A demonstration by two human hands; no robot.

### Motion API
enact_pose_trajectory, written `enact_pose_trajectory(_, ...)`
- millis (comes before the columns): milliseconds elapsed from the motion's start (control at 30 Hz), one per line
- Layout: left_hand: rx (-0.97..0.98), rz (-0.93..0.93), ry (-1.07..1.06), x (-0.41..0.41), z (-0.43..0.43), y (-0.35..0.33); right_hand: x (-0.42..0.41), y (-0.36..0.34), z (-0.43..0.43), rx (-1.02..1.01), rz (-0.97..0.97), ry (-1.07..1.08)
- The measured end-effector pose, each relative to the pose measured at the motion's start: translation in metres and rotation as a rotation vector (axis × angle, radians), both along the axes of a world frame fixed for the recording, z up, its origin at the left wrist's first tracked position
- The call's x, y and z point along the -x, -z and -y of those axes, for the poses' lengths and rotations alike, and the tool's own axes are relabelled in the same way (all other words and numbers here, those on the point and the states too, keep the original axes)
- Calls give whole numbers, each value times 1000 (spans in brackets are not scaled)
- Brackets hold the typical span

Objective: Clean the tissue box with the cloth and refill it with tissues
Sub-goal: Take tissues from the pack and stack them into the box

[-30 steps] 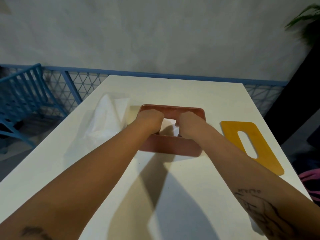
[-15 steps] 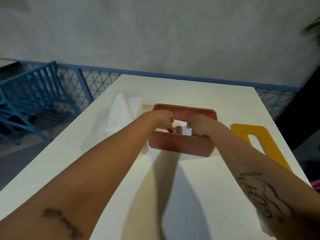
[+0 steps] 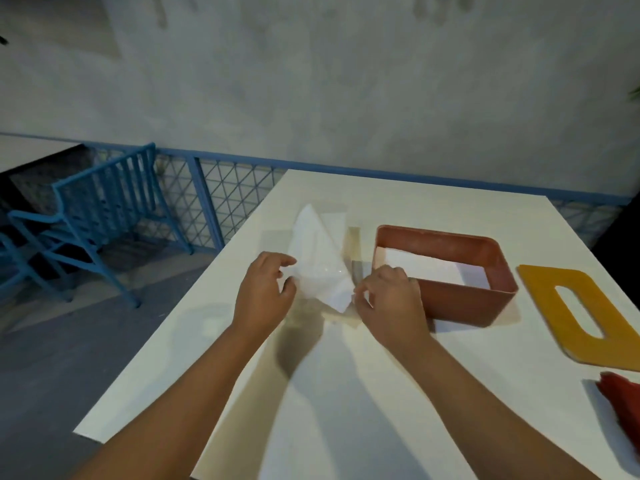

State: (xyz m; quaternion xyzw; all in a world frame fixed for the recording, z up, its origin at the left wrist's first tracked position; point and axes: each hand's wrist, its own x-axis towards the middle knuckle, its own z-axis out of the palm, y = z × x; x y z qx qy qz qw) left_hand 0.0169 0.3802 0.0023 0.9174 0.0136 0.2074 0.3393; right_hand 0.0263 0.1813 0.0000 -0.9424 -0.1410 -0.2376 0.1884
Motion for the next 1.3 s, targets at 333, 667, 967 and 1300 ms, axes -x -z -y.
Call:
enact_pose_trajectory(333,-45,-115,131,-20,-36,24,11,28,-54,82,-73,152)
enact_pose_trajectory(667,139,-189,229,-49,-38,22,-19,27,-87,284,-12,223)
enact_pose_trajectory(967,151,-185,294,-54,-47,29,-39,37,-94,366,220,229)
enact_pose_trajectory(1300,233,-172,288,-58,-50,33,-50,43,-97,321,363,168)
